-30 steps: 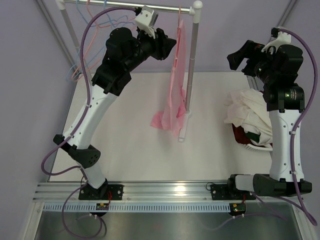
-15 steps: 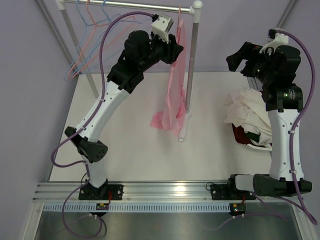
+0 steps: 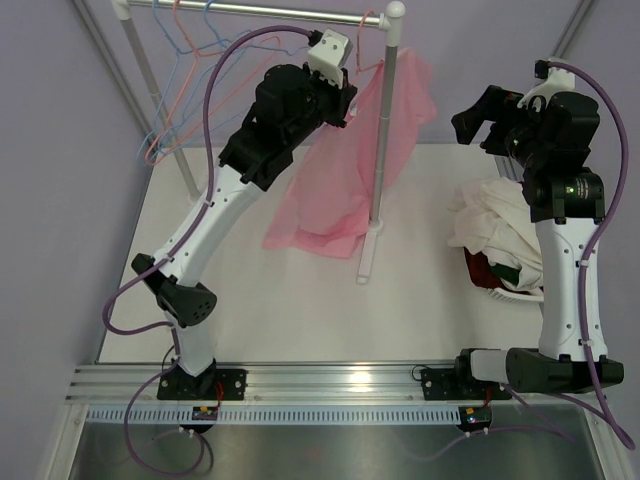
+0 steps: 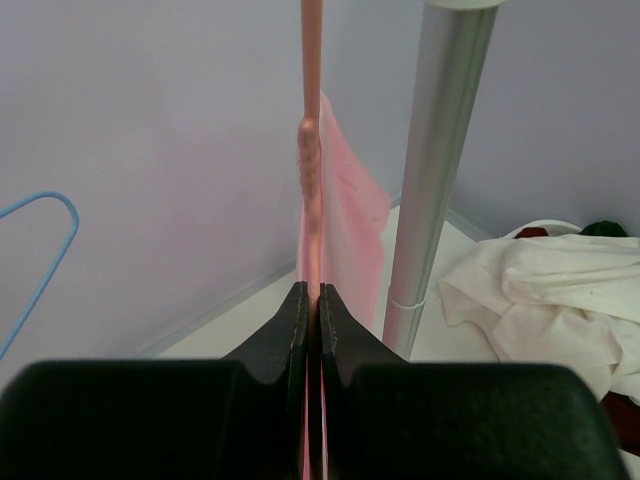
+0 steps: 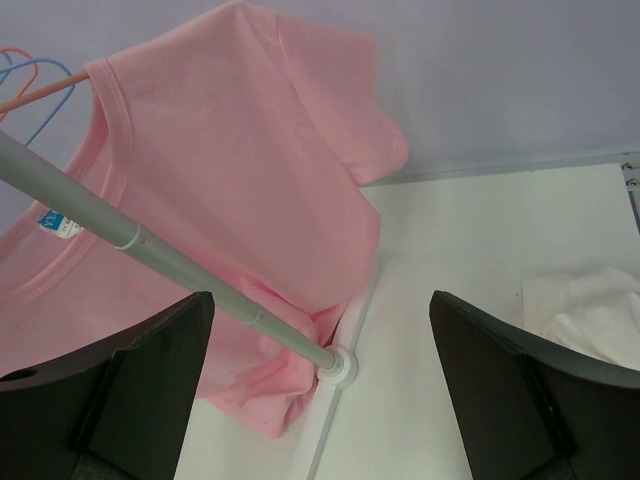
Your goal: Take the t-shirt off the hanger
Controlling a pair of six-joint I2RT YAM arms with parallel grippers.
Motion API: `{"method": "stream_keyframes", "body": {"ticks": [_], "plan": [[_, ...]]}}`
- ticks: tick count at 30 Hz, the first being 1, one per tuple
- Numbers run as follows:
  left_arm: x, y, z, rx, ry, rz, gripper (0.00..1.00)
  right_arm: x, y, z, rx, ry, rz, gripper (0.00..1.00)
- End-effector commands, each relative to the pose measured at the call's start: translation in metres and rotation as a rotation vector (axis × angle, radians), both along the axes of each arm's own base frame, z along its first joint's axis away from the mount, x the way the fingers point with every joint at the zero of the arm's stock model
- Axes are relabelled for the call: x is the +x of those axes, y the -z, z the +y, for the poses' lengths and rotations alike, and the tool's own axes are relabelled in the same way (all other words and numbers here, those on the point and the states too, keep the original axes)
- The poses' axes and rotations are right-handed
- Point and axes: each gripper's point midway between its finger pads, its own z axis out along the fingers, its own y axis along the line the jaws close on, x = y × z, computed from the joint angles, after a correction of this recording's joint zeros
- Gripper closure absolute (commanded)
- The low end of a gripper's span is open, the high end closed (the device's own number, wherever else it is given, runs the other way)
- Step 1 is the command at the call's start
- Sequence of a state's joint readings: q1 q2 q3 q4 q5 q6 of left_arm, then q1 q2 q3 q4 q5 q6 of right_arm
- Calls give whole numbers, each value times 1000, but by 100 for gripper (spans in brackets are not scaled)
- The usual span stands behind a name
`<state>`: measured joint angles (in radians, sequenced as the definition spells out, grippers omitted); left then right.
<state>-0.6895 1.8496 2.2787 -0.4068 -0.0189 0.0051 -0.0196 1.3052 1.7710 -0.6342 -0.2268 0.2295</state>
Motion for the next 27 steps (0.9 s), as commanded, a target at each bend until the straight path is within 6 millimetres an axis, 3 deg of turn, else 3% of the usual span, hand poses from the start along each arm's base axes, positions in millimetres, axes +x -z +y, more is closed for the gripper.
{"method": "stream_keyframes", "body": {"ticks": [1, 9, 16, 22, 23, 24, 27], "plan": [[-11, -63, 22, -77, -78, -166, 100, -5, -4, 5, -20, -23, -20, 1], [-27, -104, 42, -101, -232, -307, 100, -3, -2, 5, -27, -29, -14, 1], [-39, -138, 71, -126, -390, -410, 100, -3, -1, 4, -38, -30, -12, 1], [-49, -140, 105, -150, -502, -394, 100, -4, -1, 4, -48, -34, -11, 1], [-62, -156, 123, -202, -524, -424, 100, -4, -2, 4, -47, -34, -14, 0], [-60, -143, 123, -179, -528, -407, 100, -4, -2, 6, -47, -40, -15, 0], [-77, -145, 140, -211, -530, -389, 100, -5, -3, 7, -42, -47, -17, 1]]}}
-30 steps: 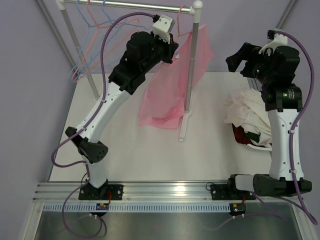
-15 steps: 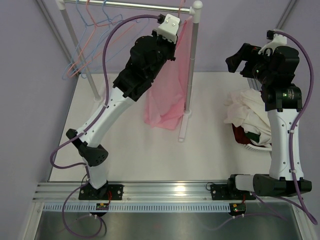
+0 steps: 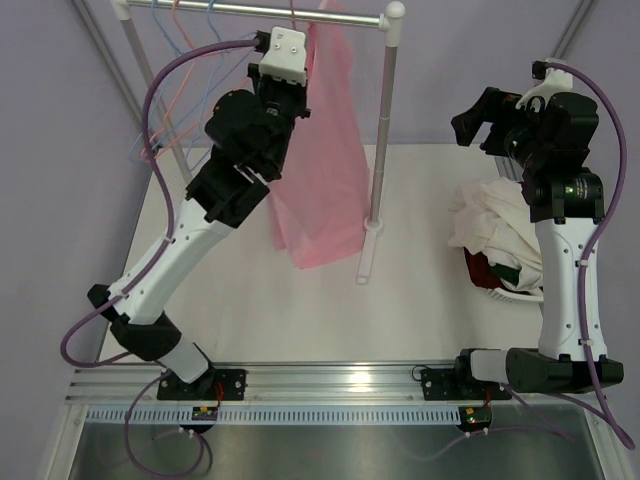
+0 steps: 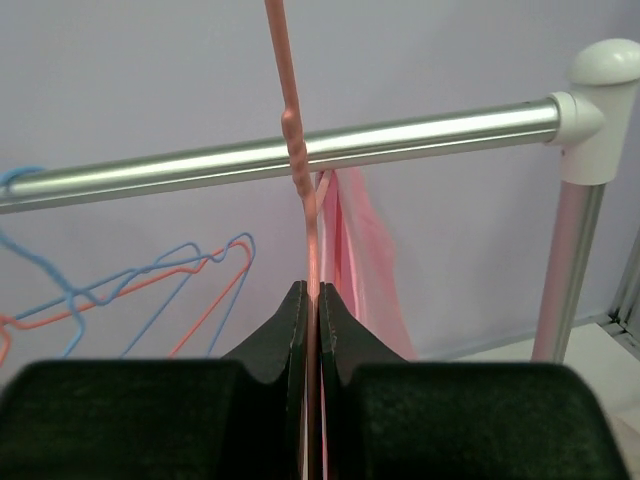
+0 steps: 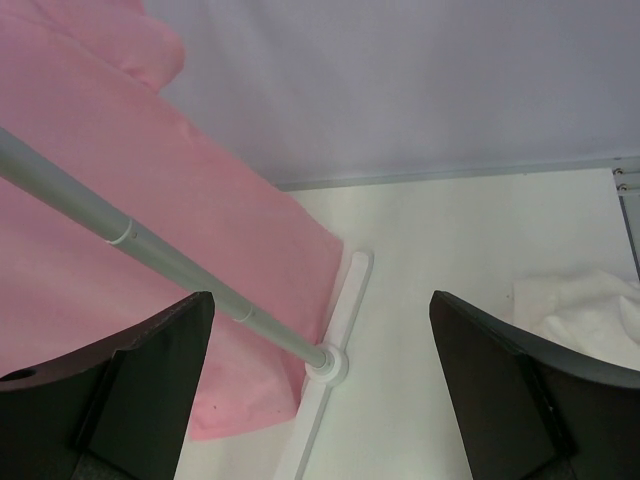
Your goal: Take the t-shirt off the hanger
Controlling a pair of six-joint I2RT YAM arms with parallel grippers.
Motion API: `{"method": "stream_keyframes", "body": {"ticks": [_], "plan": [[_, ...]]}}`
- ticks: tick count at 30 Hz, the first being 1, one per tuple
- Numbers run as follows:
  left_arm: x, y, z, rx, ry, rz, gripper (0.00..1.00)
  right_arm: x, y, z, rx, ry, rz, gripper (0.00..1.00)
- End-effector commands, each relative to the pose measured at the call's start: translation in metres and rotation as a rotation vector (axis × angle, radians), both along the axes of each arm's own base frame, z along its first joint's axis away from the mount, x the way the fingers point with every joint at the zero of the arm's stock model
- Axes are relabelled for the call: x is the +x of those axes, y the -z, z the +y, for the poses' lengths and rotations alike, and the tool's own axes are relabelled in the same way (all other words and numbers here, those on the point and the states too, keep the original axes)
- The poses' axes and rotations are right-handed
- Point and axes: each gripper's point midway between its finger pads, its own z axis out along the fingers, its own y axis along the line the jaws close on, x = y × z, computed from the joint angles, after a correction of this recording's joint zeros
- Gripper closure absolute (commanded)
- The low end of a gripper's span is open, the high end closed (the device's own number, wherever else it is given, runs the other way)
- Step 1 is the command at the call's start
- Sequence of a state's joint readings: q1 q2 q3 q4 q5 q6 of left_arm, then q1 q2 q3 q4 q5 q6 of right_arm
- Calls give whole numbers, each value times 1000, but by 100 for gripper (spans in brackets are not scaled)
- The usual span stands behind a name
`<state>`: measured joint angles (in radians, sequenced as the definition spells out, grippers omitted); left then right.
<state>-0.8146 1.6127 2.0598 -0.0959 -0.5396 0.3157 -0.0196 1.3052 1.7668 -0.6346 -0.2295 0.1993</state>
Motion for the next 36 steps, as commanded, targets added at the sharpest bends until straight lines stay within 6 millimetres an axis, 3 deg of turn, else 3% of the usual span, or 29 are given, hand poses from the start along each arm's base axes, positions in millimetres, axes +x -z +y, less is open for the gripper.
{"method": "stream_keyframes", "body": {"ticks": [1, 3, 4, 6, 7, 10, 11, 13, 14, 15, 16, 17, 20, 24, 26, 27, 29, 30, 31, 36], "plan": [[-36, -48, 54, -179, -67, -102, 100, -6, -5, 9, -11, -45, -14, 1], [-48, -45, 66, -212, -60, -89, 100, -9, -6, 12, -9, -58, -17, 1], [-44, -24, 62, -190, -61, -54, 100, -10, -6, 11, -12, -58, -18, 1], [-55, -20, 74, -247, -61, -48, 100, -17, -5, 31, -15, -107, -17, 1], [-51, -1, 71, -231, -68, -14, 100, -19, -1, 37, -23, -124, -9, 1], [-55, 19, 83, -266, -105, 26, 100, -30, -1, 63, -38, -186, -14, 1], [-51, 39, 79, -258, -110, 62, 100, -35, -2, 69, -35, -206, -20, 0], [-55, 53, 81, -269, -101, 89, 100, -44, 0, 89, -34, -264, -24, 1], [-53, 76, 75, -264, -90, 137, 100, -50, -2, 95, -32, -285, -35, 0], [-53, 85, 72, -263, -78, 152, 100, -53, -2, 101, -29, -303, -38, 0], [-54, 93, 70, -276, -71, 168, 100, -59, 2, 113, -31, -340, -31, 0], [-53, 117, 67, -260, -72, 215, 100, -64, 3, 118, -31, -360, -33, 0], [-47, 146, 66, -251, -114, 262, 100, -75, 20, 141, -44, -437, 0, 1], [-30, 184, 81, -268, -321, 309, 100, -90, 47, 174, -60, -535, 64, 1], [-23, 190, 86, -291, -415, 314, 100, -100, 61, 190, -45, -587, 86, 0], [-17, 202, 90, -280, -504, 321, 100, -108, 58, 203, -27, -635, 61, 1], [-12, 199, 90, -317, -557, 317, 100, -119, 73, 213, 3, -670, 81, 1], [-10, 199, 88, -319, -562, 318, 100, -127, 69, 224, 27, -719, 50, 0], [-6, 201, 82, -315, -555, 323, 100, -131, 83, 229, 34, -737, 72, 1], [3, 187, 68, -382, -502, 319, 100, -153, 80, 244, 101, -813, -29, 1]]}}
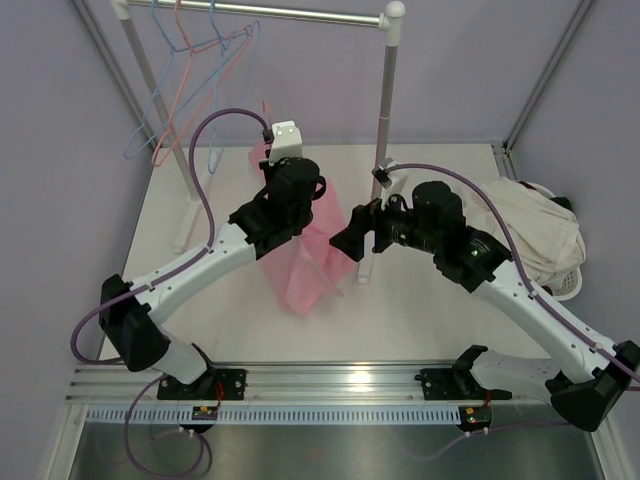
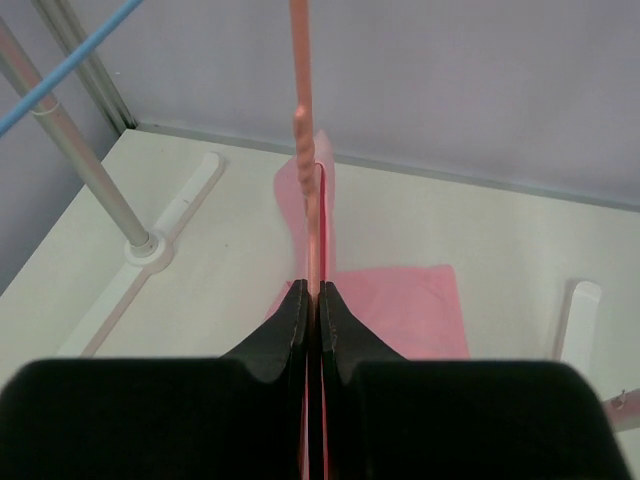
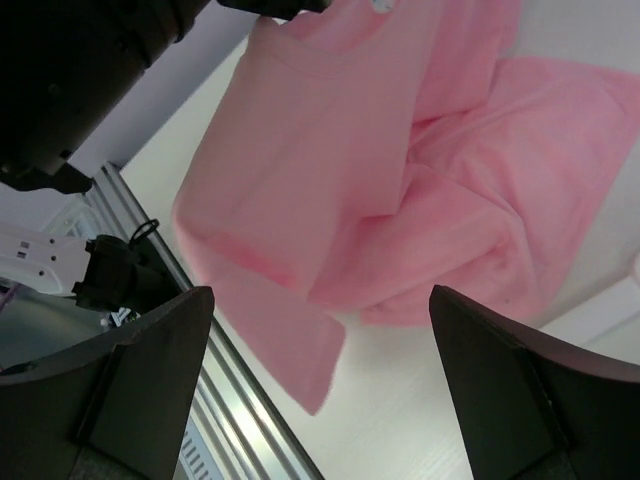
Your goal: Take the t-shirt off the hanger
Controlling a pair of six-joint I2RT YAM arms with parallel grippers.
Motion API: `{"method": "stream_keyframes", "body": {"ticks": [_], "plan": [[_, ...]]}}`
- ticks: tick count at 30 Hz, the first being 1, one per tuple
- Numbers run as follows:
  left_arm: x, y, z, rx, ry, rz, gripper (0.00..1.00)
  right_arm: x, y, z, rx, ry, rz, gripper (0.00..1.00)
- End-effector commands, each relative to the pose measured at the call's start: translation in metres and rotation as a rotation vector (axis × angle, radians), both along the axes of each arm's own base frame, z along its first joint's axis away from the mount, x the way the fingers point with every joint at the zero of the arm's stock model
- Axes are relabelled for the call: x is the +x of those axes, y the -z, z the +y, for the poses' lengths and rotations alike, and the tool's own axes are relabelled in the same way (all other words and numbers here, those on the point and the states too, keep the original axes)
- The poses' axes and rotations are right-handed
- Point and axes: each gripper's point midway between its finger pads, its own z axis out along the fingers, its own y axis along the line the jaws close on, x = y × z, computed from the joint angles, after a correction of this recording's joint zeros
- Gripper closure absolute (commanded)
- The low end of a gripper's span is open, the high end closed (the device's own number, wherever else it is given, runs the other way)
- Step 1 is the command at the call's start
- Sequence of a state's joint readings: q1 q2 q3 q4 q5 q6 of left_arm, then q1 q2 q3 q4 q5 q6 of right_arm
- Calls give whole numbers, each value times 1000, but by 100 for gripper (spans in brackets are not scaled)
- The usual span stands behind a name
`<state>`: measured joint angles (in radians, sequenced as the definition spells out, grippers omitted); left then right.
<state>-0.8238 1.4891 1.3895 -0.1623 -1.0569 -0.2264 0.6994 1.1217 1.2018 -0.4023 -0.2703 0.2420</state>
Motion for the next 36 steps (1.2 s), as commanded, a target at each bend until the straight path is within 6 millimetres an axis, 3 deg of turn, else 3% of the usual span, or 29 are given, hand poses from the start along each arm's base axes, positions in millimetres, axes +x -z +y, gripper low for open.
{"method": "stream_keyframes", "body": {"ticks": [1, 6, 7, 9, 11, 12, 16, 23, 26, 27, 29, 30, 31, 36], "plan": [[6, -56, 4, -187, -91, -149, 100, -21, -48, 11, 182, -70, -145, 1], [17, -65, -6, -213, -61, -148, 100, -34, -48, 19, 251, -118, -193, 3], [18, -65, -8, -231, -55, -150, 100, -36, -36, 20, 243, -125, -188, 4], [20, -67, -11, -244, -52, -143, 100, -40, -46, 26, 294, -130, -253, 4], [21, -62, -11, -244, -61, -120, 100, -42, -33, 30, 294, -132, -270, 4], [23, -59, -15, -246, -54, -111, 100, -39, -37, 30, 314, -117, -300, 4], [22, -61, -18, -280, -38, -108, 100, -28, -19, 44, 284, -116, -316, 7], [16, -56, -15, -301, -34, -90, 100, -8, -23, 57, 289, -63, -371, 19], [14, -53, -16, -324, -21, -87, 100, -4, -21, 64, 262, -71, -361, 34], [14, -53, -16, -319, -25, -86, 100, -3, -19, 65, 256, -72, -352, 52], [15, -52, -14, -308, -38, -88, 100, -5, -21, 65, 257, -78, -345, 71], [16, -54, -12, -302, -56, -96, 100, -7, -17, 65, 247, -80, -330, 89], [17, -54, -11, -292, -64, -95, 100, -10, -19, 63, 247, -80, -332, 96], [33, -49, -6, -281, -98, -93, 100, -24, -8, 52, 213, -70, -302, 100]]}}
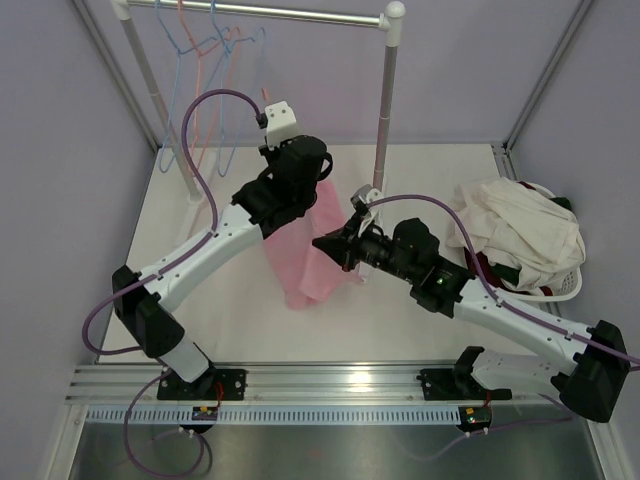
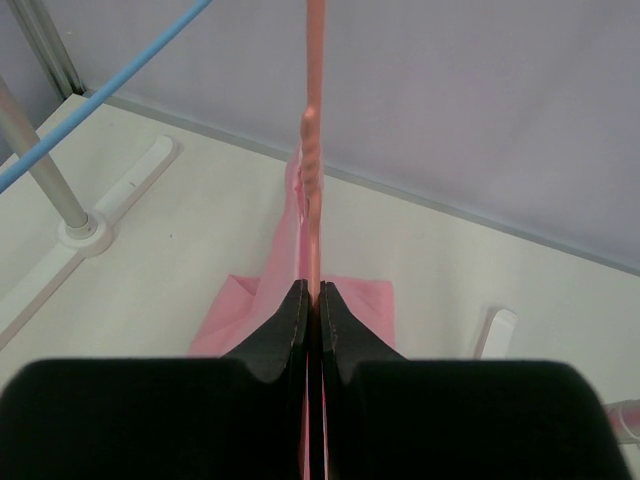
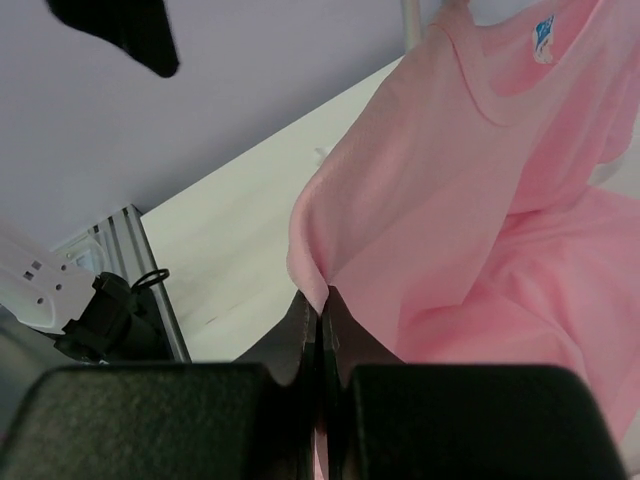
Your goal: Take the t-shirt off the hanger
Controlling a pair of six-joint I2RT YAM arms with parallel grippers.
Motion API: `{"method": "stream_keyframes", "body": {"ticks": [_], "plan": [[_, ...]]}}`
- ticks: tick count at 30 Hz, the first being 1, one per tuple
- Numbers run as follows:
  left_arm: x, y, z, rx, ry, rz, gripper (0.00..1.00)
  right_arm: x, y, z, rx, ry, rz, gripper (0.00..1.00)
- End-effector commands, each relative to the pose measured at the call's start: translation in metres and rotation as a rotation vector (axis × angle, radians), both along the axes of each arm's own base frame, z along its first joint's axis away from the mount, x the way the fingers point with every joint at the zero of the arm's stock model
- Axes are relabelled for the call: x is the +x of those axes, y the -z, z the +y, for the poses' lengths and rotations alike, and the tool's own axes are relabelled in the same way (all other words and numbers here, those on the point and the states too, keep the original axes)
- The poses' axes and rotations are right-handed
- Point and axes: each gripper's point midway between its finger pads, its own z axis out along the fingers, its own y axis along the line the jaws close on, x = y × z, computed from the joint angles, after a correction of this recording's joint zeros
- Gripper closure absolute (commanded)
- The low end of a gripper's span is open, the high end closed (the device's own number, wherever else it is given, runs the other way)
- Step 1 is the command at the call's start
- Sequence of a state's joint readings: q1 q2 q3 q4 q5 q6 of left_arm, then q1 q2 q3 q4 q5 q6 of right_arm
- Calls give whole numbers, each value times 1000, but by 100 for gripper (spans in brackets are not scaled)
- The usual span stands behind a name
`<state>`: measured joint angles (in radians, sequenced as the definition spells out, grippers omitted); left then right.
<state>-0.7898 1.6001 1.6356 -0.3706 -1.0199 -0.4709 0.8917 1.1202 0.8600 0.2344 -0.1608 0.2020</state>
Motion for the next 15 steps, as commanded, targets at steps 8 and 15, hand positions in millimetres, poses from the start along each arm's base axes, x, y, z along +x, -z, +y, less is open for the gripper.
{"method": "stream_keyframes", "body": {"ticks": [8, 15], "plan": [[38, -24, 20, -91, -131, -111, 100, -36, -20, -30, 35, 25, -4, 100], [50, -43, 21, -94, -124, -135, 100, -48, 21, -26, 2, 7, 91, 100]]}}
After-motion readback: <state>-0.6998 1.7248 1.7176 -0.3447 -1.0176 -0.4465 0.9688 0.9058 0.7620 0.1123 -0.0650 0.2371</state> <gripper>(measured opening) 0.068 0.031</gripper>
